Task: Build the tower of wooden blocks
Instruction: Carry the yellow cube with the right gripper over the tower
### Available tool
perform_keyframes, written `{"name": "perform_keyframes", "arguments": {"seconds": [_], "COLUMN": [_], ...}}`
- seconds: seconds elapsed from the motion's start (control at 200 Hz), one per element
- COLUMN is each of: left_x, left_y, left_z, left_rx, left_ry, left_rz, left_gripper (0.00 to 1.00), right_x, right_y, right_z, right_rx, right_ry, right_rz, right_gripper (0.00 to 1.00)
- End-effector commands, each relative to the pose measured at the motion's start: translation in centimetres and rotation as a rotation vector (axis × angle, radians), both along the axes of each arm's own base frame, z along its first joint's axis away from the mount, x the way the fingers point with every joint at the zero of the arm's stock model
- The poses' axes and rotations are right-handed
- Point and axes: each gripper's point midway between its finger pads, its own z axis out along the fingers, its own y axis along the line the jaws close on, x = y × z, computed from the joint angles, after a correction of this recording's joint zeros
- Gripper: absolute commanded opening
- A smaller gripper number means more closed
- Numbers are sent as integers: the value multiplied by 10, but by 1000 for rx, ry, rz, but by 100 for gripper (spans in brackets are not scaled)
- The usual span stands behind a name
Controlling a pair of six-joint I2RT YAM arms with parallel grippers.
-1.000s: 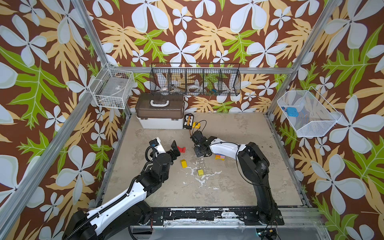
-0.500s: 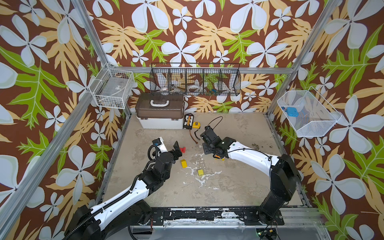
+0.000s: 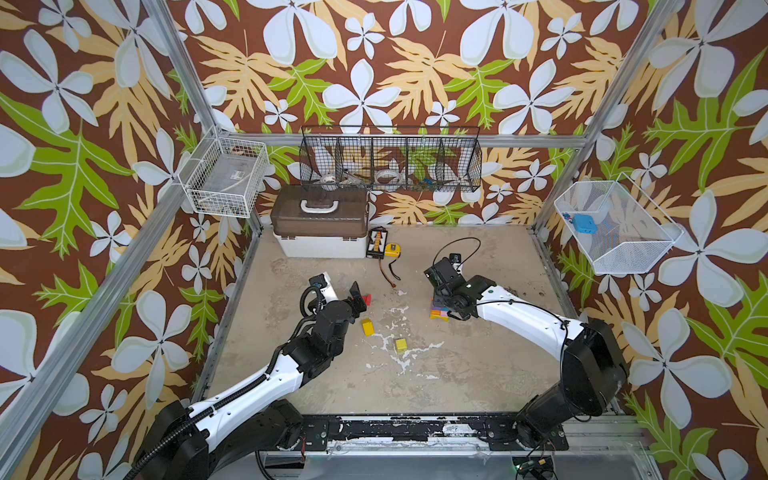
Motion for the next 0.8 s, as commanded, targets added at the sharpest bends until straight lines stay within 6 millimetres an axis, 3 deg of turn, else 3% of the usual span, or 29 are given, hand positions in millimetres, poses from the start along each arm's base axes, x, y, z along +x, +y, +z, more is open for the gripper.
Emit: {"name": "perform_keyframes", "arguments": {"seconds": [0.0, 0.205, 0.791], "left_x": [1, 1, -1], "left_y": [1, 0, 2], "left_z": [7, 7, 9], "left_rx": [-14, -18, -23], "left_ry": [-17, -16, -22], "left_rz": [8, 3, 6], "left_gripper": [95, 95, 95], "right_x": [-7, -8, -6], "right_y": [2, -4, 7], "right_z": [-8, -9, -34], "right_rx": [49, 54, 56], "right_ry": [21, 2, 67], "right_rz": [-27, -55, -33], "right_gripper": [6, 9, 10]}}
